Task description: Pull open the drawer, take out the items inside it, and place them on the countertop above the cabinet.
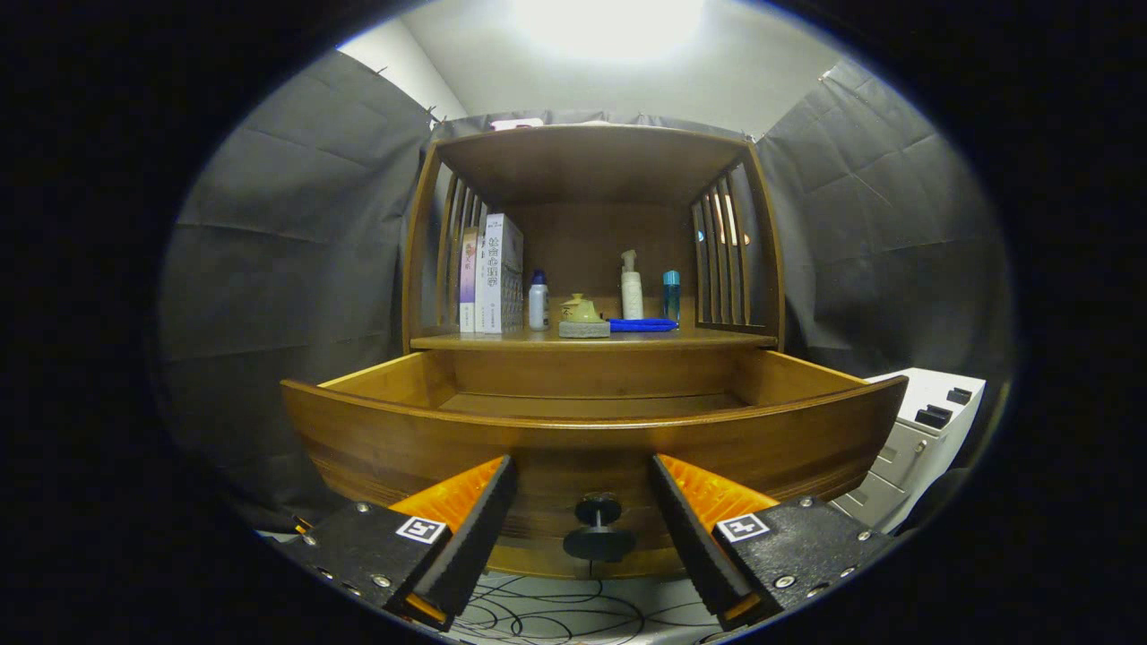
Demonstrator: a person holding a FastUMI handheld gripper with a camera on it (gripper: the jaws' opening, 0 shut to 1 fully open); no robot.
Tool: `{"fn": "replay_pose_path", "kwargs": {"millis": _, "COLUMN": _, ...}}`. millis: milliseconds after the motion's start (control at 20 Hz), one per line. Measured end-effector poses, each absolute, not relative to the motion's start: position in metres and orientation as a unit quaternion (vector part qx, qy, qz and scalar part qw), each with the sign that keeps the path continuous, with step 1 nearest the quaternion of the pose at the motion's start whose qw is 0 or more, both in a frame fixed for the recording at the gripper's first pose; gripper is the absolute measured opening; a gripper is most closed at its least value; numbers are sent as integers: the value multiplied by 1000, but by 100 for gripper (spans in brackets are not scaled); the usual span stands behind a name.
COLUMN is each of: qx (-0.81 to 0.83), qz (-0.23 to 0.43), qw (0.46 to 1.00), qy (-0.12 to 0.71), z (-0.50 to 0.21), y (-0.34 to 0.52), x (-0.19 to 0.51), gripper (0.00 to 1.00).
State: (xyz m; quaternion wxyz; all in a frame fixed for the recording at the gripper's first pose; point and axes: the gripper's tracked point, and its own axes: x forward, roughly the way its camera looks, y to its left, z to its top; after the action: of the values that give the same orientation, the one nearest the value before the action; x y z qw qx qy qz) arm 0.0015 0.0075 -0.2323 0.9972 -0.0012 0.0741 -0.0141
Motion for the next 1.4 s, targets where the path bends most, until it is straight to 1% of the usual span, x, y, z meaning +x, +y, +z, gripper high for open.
{"fn": "replay_pose_path", "kwargs": {"millis": 200, "qx": -12, "qz": -12, "qw": 996, "qy": 84, "z": -232, "y": 5, "x": 11, "gripper": 94}}
{"fn": "replay_pose_path", "kwargs": {"millis": 450, "qx": -13, "qz": -10, "qw": 997, "qy": 73, "z": -229, "y": 4, "x": 36, "gripper": 95}}
{"fn": "replay_pose_path", "kwargs": {"millis": 800, "qx": -18, "qz": -20, "qw": 997, "qy": 69, "z": -221, "y": 12, "x": 86, "gripper": 95}}
{"fn": "replay_pose_path", "kwargs": {"millis": 1100, "qx": -58, "qz": -32, "qw": 994, "qy": 83, "z": -231, "y": 17, "x": 125, "gripper": 95}}
{"fn": "replay_pose_path", "kwargs": {"millis": 1200, "qx": -72, "qz": -33, "qw": 993, "qy": 84, "z": -233, "y": 17, "x": 140, "gripper": 97}}
{"fn": "replay_pose_path", "kwargs": {"millis": 1400, "qx": -69, "qz": -32, "qw": 994, "qy": 84, "z": -235, "y": 14, "x": 168, "gripper": 97}}
